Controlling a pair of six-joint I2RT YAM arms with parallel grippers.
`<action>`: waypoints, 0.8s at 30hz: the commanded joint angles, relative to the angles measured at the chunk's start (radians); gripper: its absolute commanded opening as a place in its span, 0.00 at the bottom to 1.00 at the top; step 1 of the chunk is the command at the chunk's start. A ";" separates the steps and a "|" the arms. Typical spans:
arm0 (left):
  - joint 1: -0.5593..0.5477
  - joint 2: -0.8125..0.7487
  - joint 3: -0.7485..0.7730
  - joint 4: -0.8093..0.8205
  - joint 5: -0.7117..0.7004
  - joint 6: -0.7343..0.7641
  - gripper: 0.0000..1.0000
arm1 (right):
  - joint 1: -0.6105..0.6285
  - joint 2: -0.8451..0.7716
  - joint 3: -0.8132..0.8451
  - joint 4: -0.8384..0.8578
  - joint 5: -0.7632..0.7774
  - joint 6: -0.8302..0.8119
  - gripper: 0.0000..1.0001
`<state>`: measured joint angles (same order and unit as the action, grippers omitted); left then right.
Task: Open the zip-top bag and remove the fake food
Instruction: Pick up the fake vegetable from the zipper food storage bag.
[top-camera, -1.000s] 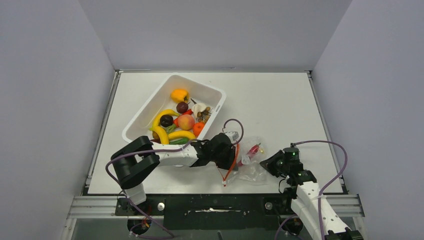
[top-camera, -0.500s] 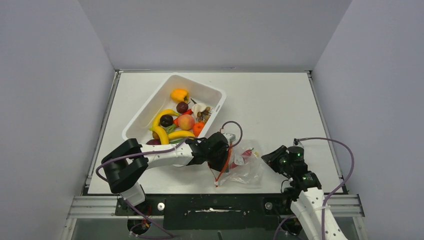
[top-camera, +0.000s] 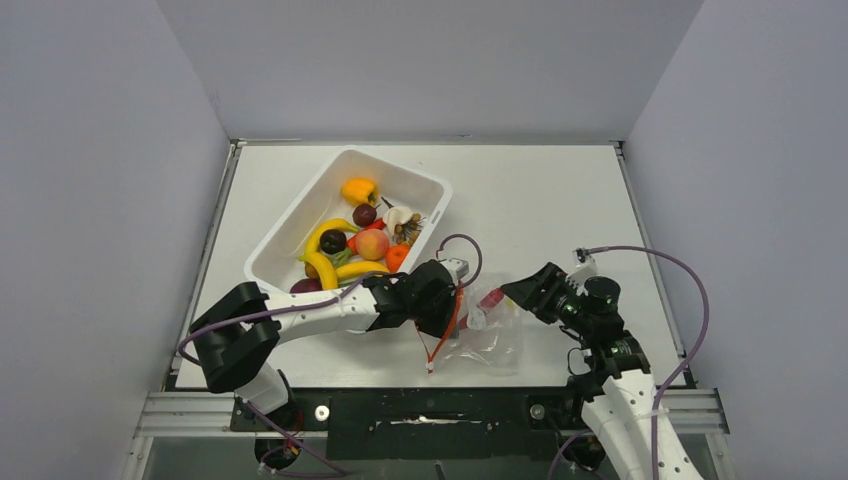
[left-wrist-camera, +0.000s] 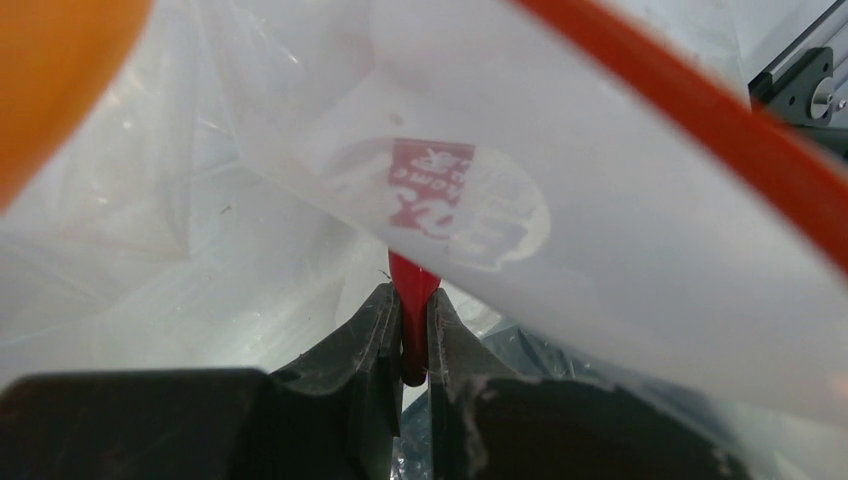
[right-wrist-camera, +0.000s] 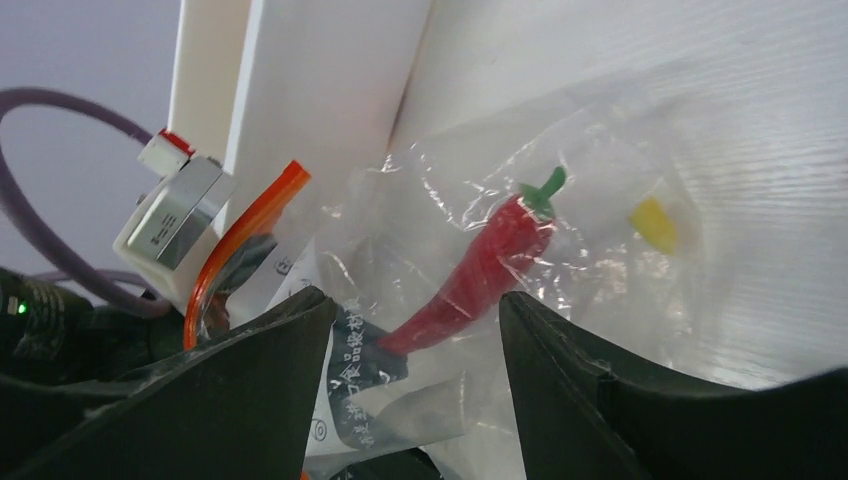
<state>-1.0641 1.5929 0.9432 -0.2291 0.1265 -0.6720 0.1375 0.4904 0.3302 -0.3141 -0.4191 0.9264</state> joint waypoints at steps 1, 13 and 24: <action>0.009 -0.054 0.018 0.042 -0.024 -0.008 0.00 | 0.059 0.026 -0.013 0.173 -0.130 -0.022 0.64; 0.021 -0.081 0.039 0.007 -0.048 -0.007 0.00 | 0.217 0.252 0.039 0.034 0.147 -0.012 0.49; 0.030 -0.076 0.123 -0.144 0.089 0.068 0.00 | 0.216 0.230 -0.037 0.016 0.255 0.103 0.19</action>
<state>-1.0447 1.5536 0.9791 -0.3084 0.1146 -0.6609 0.3496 0.7597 0.2985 -0.2951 -0.2317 1.0008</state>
